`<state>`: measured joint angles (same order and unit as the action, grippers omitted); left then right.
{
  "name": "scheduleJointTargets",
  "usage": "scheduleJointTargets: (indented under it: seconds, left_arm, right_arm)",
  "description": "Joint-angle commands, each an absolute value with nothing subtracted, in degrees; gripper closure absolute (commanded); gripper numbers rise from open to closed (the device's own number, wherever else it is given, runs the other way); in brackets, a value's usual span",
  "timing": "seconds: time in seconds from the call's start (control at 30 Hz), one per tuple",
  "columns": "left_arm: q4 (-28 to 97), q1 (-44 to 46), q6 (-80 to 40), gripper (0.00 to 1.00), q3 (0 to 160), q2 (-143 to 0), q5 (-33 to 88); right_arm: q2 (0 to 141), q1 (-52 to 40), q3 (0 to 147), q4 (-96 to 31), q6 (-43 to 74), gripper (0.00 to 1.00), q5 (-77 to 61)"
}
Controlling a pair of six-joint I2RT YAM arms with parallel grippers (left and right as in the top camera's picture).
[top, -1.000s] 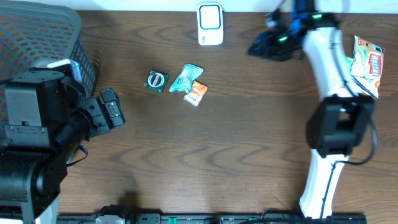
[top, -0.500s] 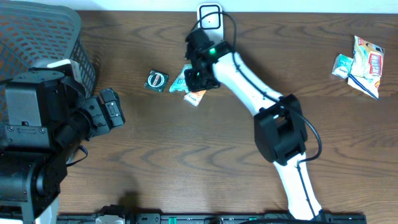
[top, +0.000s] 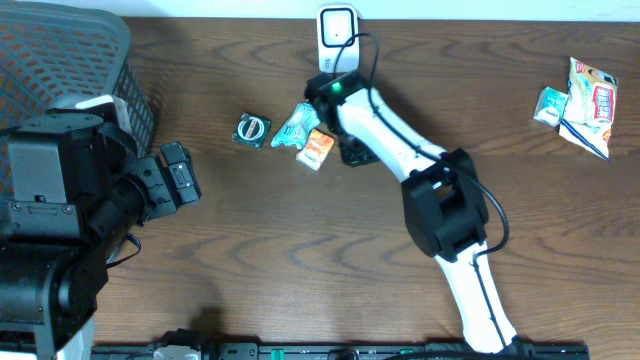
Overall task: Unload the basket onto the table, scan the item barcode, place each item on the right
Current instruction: 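Move right gripper to the orange tissue pack near the tin, then grasp the orange tissue pack with right gripper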
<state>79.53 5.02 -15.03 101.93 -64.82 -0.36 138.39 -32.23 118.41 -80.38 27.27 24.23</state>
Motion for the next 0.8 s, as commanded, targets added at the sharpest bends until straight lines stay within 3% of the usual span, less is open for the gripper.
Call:
scheduleJointTargets:
  seconds: [0.0, 0.13, 0.27, 0.37, 0.5, 0.77]
  left_arm:
    - [79.7, 4.89, -14.92, 0.02, 102.35, -64.73, -0.69]
    - [79.7, 4.89, -14.92, 0.02, 102.35, -64.73, -0.67]
    - [79.7, 4.89, -14.92, 0.02, 102.35, -64.73, -0.67]
    - [79.7, 4.89, -14.92, 0.02, 102.35, -64.73, -0.67]
    - [79.7, 4.89, -14.92, 0.02, 102.35, -64.73, -0.69]
    - [79.7, 4.89, -14.92, 0.02, 102.35, -64.73, -0.67]
  right_arm:
    - [135.5, -30.79, 118.5, -79.64, 27.77, 0.95, 24.27]
    - [133.36, -31.07, 118.5, -69.1, 15.18, 0.91, 2.13]
    - [133.6, -31.77, 118.39, -59.4, 15.59, 0.87, -12.43]
    - [133.88, -33.17, 118.39, -54.35, 16.93, 0.84, -11.27]
    - [134.52, -35.16, 118.28, -53.74, 17.32, 0.93, -7.46]
    - [137.32, -37.58, 117.14, -58.61, 22.46, 0.97, 10.2]
